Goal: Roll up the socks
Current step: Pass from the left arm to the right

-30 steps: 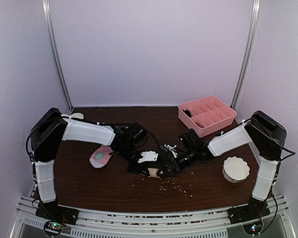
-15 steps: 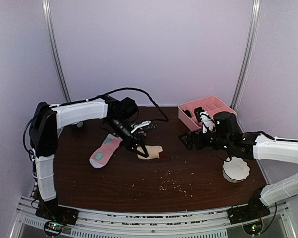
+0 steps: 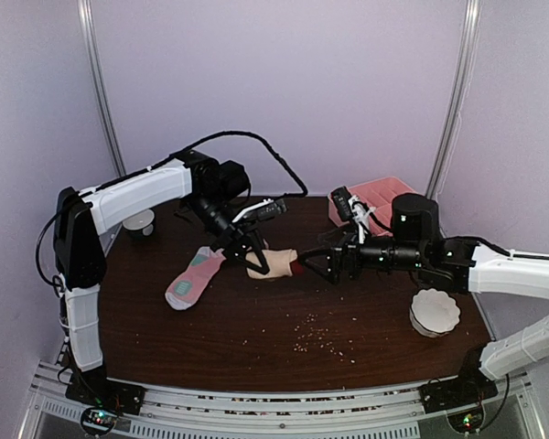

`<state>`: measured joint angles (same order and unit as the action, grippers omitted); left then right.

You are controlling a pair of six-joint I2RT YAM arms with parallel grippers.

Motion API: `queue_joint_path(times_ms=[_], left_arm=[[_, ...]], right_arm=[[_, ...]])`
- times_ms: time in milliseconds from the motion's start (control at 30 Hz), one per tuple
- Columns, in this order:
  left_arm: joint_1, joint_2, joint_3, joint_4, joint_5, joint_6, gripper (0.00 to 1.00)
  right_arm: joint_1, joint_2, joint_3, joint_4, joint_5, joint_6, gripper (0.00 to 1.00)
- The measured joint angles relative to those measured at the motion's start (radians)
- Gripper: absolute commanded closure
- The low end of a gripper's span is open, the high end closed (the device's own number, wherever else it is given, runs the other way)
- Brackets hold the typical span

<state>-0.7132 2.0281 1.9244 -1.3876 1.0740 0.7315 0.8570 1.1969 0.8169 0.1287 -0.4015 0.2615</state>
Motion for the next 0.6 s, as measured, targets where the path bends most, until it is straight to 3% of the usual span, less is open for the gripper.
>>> queue_joint_path(times_ms=[133,333,600], left_arm=[[0.000,0.000,-0.002,0.014,-0.017,-0.019,1.00],[0.000,0.000,-0.002,0.029,-0.035,-0.035,1.00],[0.000,-0.003,-0.013,0.043,-0.046,-0.048,1.00]], right_arm=[[0.013,0.053,0.018,0.045,-0.103,0.040,0.05],[0.043,0.136,0.043,0.072,-0.174,0.098,0.13],[0.049,0.230,0.126,0.077,-0.180,0.156,0.54]])
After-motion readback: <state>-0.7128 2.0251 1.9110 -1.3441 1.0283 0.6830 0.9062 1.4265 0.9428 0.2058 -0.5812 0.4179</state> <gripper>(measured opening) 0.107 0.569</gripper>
